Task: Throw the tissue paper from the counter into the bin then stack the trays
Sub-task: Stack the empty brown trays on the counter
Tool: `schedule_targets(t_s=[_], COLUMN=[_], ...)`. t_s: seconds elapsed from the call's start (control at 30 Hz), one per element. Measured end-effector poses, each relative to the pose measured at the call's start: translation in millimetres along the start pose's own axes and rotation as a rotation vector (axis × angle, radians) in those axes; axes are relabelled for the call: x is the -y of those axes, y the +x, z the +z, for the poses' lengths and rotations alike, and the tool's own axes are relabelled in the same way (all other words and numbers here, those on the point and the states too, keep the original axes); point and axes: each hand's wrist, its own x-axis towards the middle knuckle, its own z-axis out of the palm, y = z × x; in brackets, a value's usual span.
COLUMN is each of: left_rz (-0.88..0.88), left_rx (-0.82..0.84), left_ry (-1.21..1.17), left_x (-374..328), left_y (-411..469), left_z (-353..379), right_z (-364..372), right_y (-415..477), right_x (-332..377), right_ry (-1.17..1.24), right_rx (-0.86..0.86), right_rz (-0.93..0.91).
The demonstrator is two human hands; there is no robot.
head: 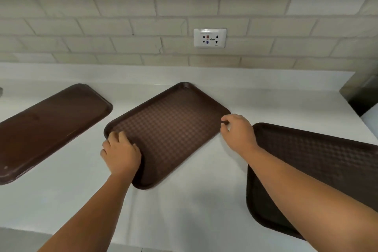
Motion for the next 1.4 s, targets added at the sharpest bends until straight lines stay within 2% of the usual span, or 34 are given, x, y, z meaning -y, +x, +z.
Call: schedule_targets(t_s=[0.13,0.3,0.43,0.67,0.77,0.87,1.13,1.4], left_rz=[-0.119,-0.096,-0.061,0.044,-0.003,-0.042,0.103,0.209], left_rx=[0.076,0.092,0.128,0.119,0.124,0.101,-0.092,0.034], left_ry=[-0.072,-0.223,-0.244,-0.217,-0.228,-0.325,-0.451,-0.435], left_x=[31.8,47.7,53.8,60.2,59.2,54.7,16.2,-49.7], left_y=[32.9,66.2,88.7,122.4,132.7,140.1,136.8,87.1], left_z=[5.8,12.2,12.9,16.0,17.5,10.7,-39.7,-43.9], right_z=[35.3,67.6,73.8,82.3,83.2,73.9,8.5,-83.3], right_y=[30.8,54.0,65.5,75.3,77.3,80.6,88.9,51.4], right_x=[20.5,29.4,26.4,24.9,23.8,27.6,42.0,-17.1], right_ry=[-0.077,-0.245,-0.381,-0.272,-0.176,-0.076,0.064,0.236], right_rx=[0.059,0.052,0.055,0.078,0.057,-0.043,-0.307,-0.368], right_rz=[0.090,0.154,0.212,0.362,0.452,0.459,0.375,0.543])
